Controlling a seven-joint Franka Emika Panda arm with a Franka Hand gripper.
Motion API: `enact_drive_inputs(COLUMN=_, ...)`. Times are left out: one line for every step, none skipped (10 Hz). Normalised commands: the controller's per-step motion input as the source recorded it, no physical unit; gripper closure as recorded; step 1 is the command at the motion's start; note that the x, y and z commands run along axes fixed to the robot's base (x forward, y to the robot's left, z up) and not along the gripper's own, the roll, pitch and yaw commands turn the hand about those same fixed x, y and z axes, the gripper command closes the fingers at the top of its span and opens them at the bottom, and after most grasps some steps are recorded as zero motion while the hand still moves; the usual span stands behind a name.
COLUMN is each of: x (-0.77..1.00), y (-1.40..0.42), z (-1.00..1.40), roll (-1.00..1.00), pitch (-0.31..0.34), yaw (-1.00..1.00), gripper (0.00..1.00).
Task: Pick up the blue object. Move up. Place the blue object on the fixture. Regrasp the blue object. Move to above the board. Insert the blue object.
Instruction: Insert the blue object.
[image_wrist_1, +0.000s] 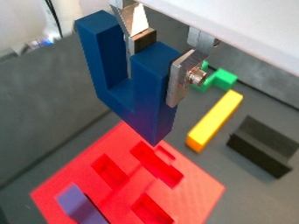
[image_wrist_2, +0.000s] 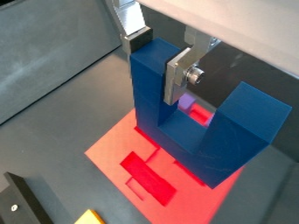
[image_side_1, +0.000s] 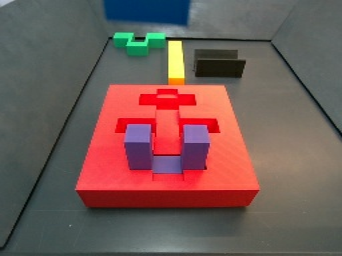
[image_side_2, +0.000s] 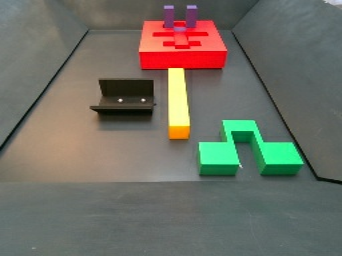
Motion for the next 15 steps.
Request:
enact_drive_inputs(x=0.73, y=0.19, z=-0.95, roll=0.00, pitch=-0.070, yaw=0.00, gripper=1.00)
enact_drive_inputs(x=0.70, y=0.21, z=-0.94, roll=0.00, pitch=-0.074, yaw=0.00, gripper=1.00)
enact_drive_inputs(x=0.56, y=0.21, z=-0.96, roll=0.00, pitch=-0.067, yaw=0.00, gripper=1.00)
enact_drive_inputs(x=0.40, y=0.18, z=-0.97, roll=0.02, pitch=-0.050, yaw=0.00, gripper=1.00)
enact_drive_inputs(x=0.23, y=0.15, z=-0.96, roll=0.04, pitch=-0.036, yaw=0.00, gripper=1.00)
enact_drive_inputs(x=0.06, y=0.13, z=-0.83, roll=0.00, pitch=-0.051, yaw=-0.01, gripper=1.00)
enact_drive_inputs(x=0.00, y=0.08, z=-0.53, roll=0.00, pitch=-0.007, yaw=-0.02, gripper=1.00)
enact_drive_inputs(x=0.00, y=0.09, z=-0.24, roll=-0.07, pitch=-0.043, yaw=-0.05, gripper=1.00)
enact_drive_inputs(x=-0.06, y=0.10, z=-0.23, roll=-0.15, pitch=-0.109, yaw=-0.09, gripper=1.00)
enact_drive_inputs(x=-0.05, y=0.14, z=-0.25, roll=-0.18, pitch=-0.126, yaw=-0.05, gripper=1.00)
enact_drive_inputs(x=-0.10, y=0.14, z=-0.17, roll=-0.21, pitch=-0.127, yaw=-0.05, gripper=1.00)
enact_drive_inputs(x=-0.09, y=0.10, z=-0.09, roll=-0.22, pitch=-0.123, yaw=0.00, gripper=1.00)
enact_drive_inputs(x=-0.09, y=0.03, z=0.00, roll=-0.27, pitch=-0.166, yaw=0.00, gripper=1.00)
enact_drive_inputs(x=-0.20, y=0.00, z=0.00, roll=-0.30, pitch=-0.223, yaw=0.00, gripper=1.00)
enact_drive_inputs(x=-0.20, y=0.00, z=0.01, roll=-0.27, pitch=-0.219, yaw=0.00, gripper=1.00)
